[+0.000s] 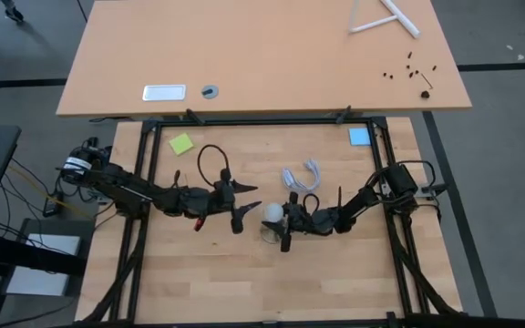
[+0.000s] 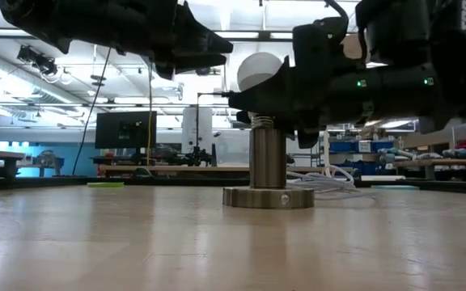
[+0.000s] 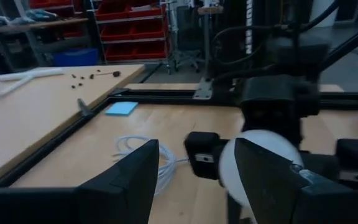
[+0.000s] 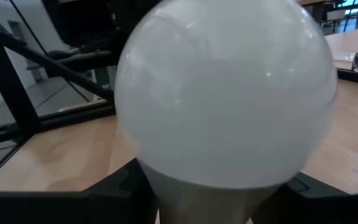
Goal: Screw lightbulb
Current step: Insert the lightbulb into the lamp
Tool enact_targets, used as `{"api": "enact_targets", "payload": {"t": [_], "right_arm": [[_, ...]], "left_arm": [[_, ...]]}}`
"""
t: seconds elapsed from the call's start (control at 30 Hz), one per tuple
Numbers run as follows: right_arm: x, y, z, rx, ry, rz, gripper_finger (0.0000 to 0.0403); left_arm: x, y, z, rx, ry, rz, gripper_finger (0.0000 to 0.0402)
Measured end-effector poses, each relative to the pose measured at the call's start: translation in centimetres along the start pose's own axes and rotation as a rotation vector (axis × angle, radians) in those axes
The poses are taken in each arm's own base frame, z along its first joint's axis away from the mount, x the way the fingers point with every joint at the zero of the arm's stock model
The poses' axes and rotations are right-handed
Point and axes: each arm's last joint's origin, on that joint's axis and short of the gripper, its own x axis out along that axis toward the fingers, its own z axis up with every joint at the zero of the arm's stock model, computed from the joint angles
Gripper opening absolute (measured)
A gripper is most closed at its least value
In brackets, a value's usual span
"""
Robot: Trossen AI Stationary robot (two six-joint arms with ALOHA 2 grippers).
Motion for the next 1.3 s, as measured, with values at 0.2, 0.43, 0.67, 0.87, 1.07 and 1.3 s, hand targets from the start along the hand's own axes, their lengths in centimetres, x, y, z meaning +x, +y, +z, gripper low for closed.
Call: {"api": "enact_targets", "payload": {"t": [0.2,0.43,0.67,0.87,1.07,1.3], "right_arm": [[0.1,-0.2,-0.1,-0.026,0.007,-0.005,0.0199],[0.1,-0.3,-0.5,-0.071,0.054,-0.011,0.0199],[0.2,-0.4,-0.5,-0.091,0.053,-0.012,0.0199],[0.2,-0.4,-0.5,-0.088,0.055,-0.011,0.0199],[0.1,-0.4,-0.6,-0.102,0.060,-0.009,0.0199],[0.1,-0.4,-0.6,-0.112,0.063,-0.008,0.0189]], "left_arm": [[0.1,0.0,-0.2,-0.067,0.024,-0.113,0.0219],[0.1,-0.1,-0.1,-0.078,0.015,-0.131,0.0219],[1.5,-0.4,-0.3,-0.057,0.039,-0.194,0.0208],[2.8,-0.1,-0.8,-0.067,0.028,-0.168,0.0196],[4.0,0.0,-1.2,-0.096,0.008,-0.151,0.0180],[4.7,-0.2,-1.7,-0.096,0.020,-0.157,0.0159]]}}
